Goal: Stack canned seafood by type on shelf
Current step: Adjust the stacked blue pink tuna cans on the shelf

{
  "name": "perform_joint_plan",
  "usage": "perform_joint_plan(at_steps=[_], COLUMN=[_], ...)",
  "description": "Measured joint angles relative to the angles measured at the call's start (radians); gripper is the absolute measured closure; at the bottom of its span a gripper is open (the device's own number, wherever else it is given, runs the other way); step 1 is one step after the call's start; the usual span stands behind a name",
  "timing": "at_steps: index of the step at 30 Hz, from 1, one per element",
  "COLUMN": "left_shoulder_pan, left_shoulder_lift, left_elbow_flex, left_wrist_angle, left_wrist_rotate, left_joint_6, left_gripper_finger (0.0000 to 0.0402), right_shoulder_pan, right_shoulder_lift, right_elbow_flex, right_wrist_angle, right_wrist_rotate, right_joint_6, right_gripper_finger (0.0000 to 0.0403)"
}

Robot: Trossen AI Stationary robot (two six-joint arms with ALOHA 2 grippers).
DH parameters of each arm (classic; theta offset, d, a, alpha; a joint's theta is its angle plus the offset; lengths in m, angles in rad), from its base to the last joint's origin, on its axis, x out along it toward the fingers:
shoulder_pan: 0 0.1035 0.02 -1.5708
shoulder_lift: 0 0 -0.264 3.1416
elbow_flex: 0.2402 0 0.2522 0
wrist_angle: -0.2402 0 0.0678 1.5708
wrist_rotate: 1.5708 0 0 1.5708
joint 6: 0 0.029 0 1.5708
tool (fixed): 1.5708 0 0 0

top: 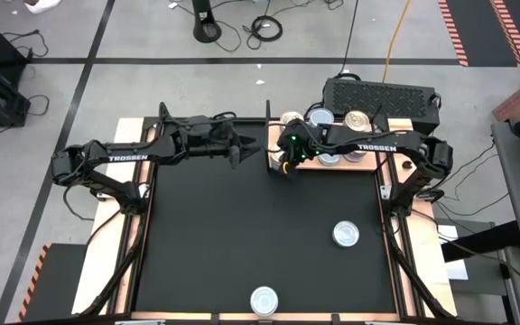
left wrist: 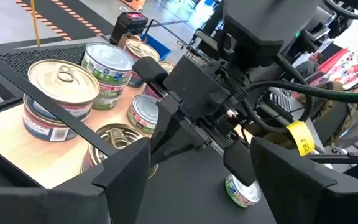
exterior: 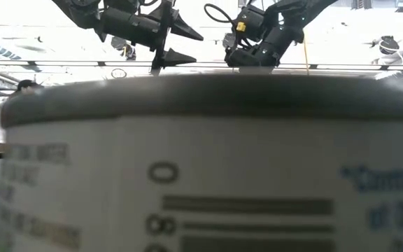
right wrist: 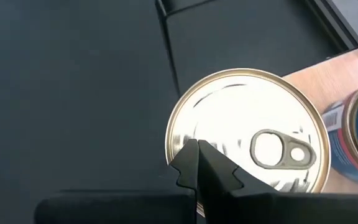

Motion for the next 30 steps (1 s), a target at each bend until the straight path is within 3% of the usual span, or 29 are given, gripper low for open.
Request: perform_joint_plan(at_steps=[30], left_shoulder_pan=[-0.019], left_shoulder_lift=[0.002], left_elbow_flex=[0.001], left_wrist_angle=[-0.009], left_wrist_rotate=[-0.007], left_joint_6=[0.001], left_gripper_finger=[0.0126], right_shoulder_pan=[-0.034], right_shoulder_lift=[-0.043], right_elbow_flex=[-0.003], right_wrist_angle=[-0.177], right_wrist_rotate=[0.162], right_joint_6=[0.058], right_gripper_finger=[0.0403])
